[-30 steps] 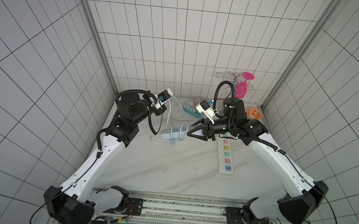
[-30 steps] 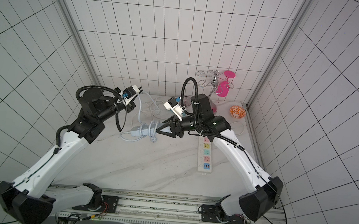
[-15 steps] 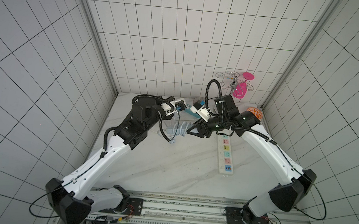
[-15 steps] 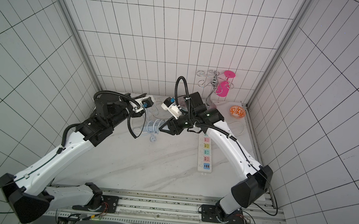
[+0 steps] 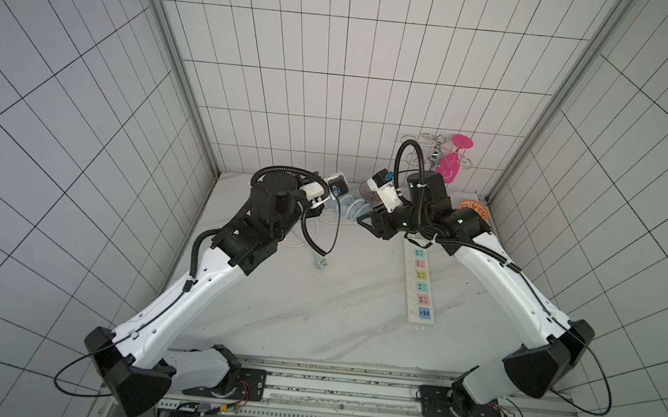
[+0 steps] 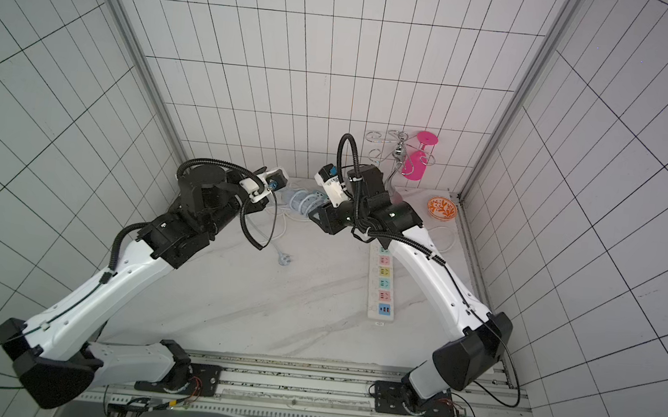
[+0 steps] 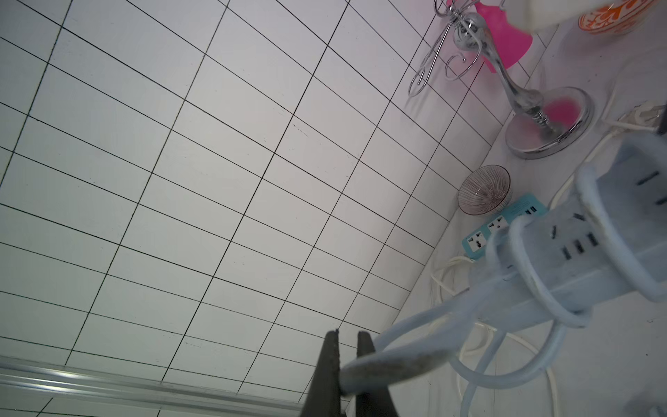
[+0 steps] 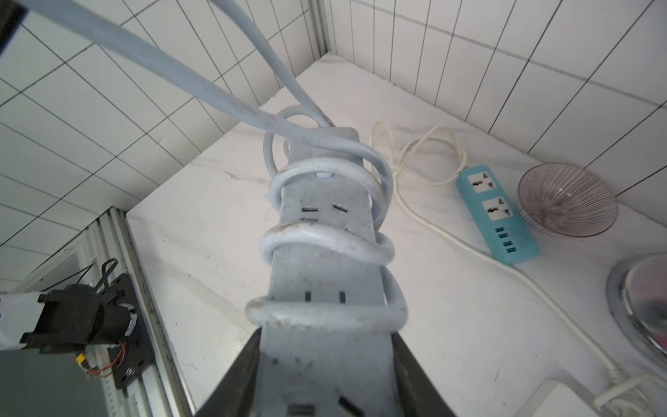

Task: Wrap the cord around the power strip
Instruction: Wrap the power cord around the power strip.

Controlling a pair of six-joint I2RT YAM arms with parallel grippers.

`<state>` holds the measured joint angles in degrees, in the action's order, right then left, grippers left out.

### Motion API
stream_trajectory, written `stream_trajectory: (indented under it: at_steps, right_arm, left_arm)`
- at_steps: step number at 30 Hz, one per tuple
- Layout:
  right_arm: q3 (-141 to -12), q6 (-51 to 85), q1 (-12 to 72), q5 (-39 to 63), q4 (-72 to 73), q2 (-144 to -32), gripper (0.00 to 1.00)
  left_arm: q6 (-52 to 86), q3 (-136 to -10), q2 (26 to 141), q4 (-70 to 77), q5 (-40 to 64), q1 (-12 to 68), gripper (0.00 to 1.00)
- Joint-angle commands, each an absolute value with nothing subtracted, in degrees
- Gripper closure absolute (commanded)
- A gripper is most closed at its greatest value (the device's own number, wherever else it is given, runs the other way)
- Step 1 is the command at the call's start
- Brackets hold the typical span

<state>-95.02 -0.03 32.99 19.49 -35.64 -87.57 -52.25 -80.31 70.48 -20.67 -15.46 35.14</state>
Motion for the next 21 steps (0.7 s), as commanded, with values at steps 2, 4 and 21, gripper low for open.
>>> stream_trajectory:
  at_steps: [2, 4, 21]
  right_arm:
    - [-89.09, 7.89, 28.37, 8.79, -24.78, -87.03, 1.0]
    - [-86.86, 10.62, 26.73, 8.9, -18.47, -86.0, 1.0]
    - [-90.85, 7.1, 21.97, 26.22, -28.03, -81.75, 1.0]
  left_arm:
    - [-46.0, -85.4, 69.6, -18.34, -14.78, 38.64, 1.0]
    - [-44.92, -85.94, 70.05, -18.96, -14.53, 40.27, 1.0]
    - [-62.21, -81.65, 77.73, -7.08, -31.19, 37.77, 1.0]
